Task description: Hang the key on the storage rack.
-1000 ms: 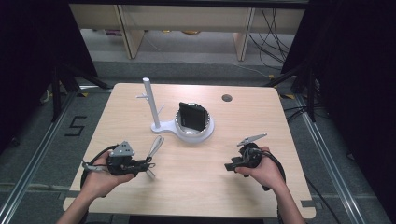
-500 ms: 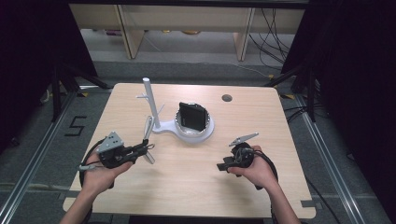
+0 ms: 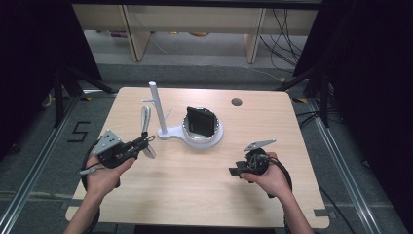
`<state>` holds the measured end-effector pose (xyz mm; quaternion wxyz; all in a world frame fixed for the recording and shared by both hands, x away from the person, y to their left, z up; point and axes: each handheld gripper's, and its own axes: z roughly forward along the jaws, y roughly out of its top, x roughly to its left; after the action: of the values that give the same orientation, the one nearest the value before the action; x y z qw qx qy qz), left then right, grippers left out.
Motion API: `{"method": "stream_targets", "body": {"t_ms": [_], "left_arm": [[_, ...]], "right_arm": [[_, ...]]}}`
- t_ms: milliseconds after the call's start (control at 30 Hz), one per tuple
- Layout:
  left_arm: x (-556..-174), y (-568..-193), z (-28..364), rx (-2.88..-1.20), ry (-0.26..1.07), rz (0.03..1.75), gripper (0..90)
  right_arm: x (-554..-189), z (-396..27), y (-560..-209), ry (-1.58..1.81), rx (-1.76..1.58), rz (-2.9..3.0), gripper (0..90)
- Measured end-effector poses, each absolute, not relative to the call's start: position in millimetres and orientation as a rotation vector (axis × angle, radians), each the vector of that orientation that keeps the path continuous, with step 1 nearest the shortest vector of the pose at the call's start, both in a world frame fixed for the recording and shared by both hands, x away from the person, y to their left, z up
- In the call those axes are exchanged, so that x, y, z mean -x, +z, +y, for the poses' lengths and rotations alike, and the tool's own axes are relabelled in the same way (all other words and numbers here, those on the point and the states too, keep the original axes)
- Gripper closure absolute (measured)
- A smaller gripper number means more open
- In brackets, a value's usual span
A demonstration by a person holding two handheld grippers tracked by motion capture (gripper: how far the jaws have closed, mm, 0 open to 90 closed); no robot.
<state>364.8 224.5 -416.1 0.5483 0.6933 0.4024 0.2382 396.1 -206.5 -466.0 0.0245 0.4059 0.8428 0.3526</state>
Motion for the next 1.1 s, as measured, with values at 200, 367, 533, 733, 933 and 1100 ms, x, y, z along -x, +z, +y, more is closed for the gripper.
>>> {"method": "stream_targets", "body": {"t_ms": [200,367,533,733,933,1100], "left_arm": [[-371.6,-409.9,228.4,-1.597,0.608,0.973,79.1],[-376.4,-406.9,231.2,-1.568,0.636,0.987,79.0],[-381.4,-404.5,233.9,-1.526,0.668,1.000,79.0],[-386.0,-400.6,234.8,-1.484,0.728,1.006,79.0],[-391.7,-398.0,234.8,-1.451,0.774,1.019,79.0],[-400.8,-396.0,233.2,-1.436,0.803,1.034,79.0]], "right_arm": [[-395.8,-209.1,-467.0,1.100,-1.274,2.582,54.7],[-395.4,-210.3,-466.6,1.113,-1.271,2.572,54.7],[-394.1,-209.1,-468.2,1.162,-1.294,2.527,54.6],[-394.4,-212.6,-466.3,1.145,-1.288,2.518,54.6],[-394.5,-212.2,-467.1,1.146,-1.294,2.516,54.4],[-395.1,-212.0,-467.9,1.146,-1.284,2.550,54.1]]}}
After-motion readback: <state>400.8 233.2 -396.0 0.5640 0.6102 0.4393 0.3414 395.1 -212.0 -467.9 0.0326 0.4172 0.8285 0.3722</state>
